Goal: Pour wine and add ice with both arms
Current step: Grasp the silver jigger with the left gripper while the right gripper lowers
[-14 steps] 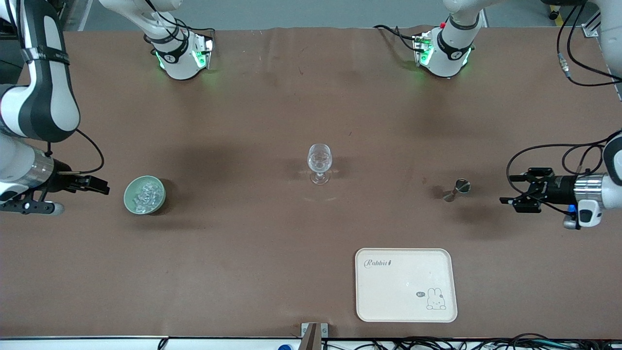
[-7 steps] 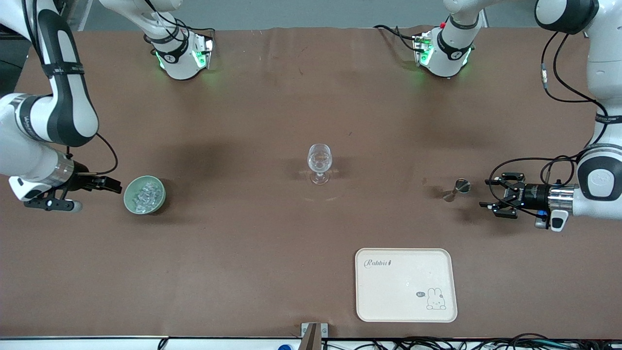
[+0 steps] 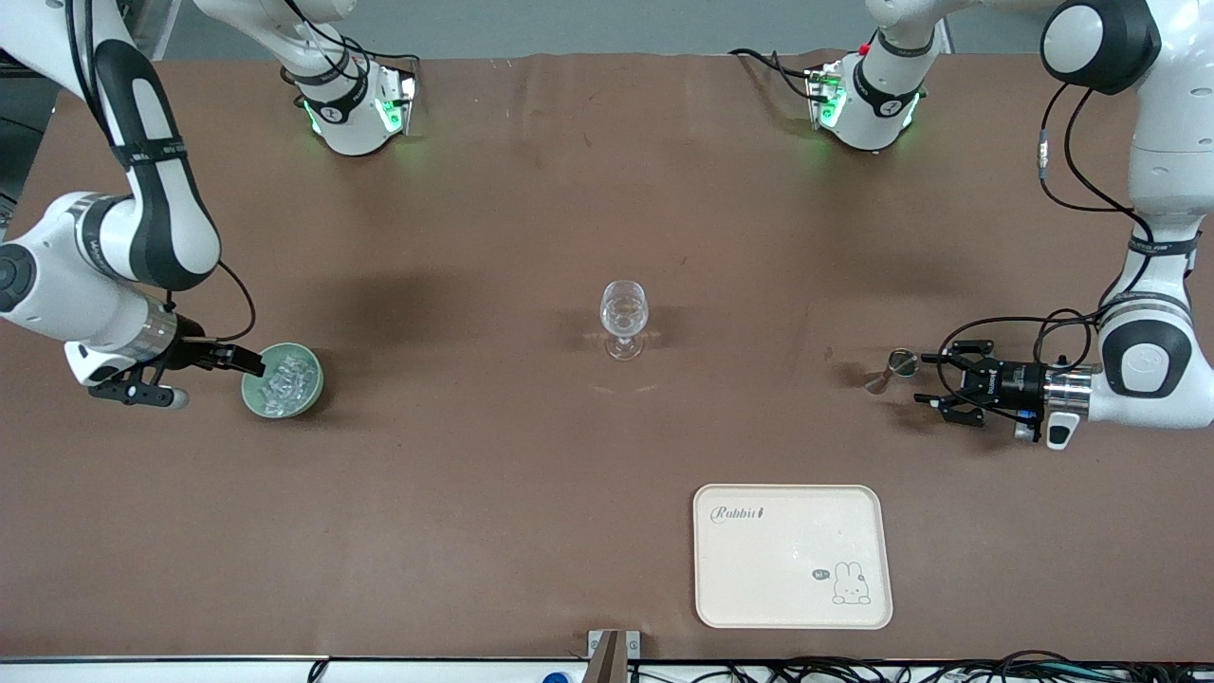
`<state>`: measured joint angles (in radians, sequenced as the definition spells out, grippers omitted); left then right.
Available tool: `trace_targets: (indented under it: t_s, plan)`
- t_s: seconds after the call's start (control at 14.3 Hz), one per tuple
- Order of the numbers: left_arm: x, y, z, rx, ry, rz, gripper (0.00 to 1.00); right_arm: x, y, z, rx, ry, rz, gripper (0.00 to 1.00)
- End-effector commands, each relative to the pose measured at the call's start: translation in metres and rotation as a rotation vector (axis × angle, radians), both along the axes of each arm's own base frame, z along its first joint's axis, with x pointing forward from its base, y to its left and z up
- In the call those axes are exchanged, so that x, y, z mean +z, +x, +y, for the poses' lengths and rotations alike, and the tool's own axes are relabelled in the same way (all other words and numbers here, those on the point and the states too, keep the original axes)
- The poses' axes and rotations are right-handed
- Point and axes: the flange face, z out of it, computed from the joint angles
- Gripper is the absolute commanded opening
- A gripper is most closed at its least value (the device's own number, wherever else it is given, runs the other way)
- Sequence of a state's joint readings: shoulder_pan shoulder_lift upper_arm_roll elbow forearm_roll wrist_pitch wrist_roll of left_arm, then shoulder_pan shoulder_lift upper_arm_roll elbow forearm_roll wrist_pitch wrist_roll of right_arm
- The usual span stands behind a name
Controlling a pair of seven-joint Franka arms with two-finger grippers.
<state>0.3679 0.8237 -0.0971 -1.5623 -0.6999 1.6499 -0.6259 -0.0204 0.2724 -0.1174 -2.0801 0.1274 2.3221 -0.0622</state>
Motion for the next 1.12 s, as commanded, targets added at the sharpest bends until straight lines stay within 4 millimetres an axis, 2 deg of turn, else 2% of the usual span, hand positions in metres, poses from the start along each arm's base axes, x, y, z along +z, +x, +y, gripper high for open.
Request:
trace_targets:
  t_s: [0.0,0.21,0.49,0.77,1.05]
  plan:
    - [-0.002,-0.005,-0.007,0.026,-0.047,0.021,0.73,-0.024,-0.005,0.004,-0.018,0.005,-0.017,0.93]
    - [-0.005,-0.005,-0.013,0.048,-0.077,0.024,0.64,-0.038,-0.004,0.004,-0.043,0.021,-0.012,0.86]
    - [-0.015,-0.006,-0.017,0.048,-0.108,0.011,0.61,-0.050,-0.003,0.007,-0.052,0.025,-0.014,0.78]
    - [-0.021,-0.008,-0.021,0.045,-0.122,0.009,0.56,-0.058,-0.003,0.015,-0.089,0.061,-0.010,0.76]
    - [-0.022,-0.008,-0.025,0.050,-0.133,0.010,0.51,-0.063,-0.001,0.014,-0.094,0.055,-0.023,0.72]
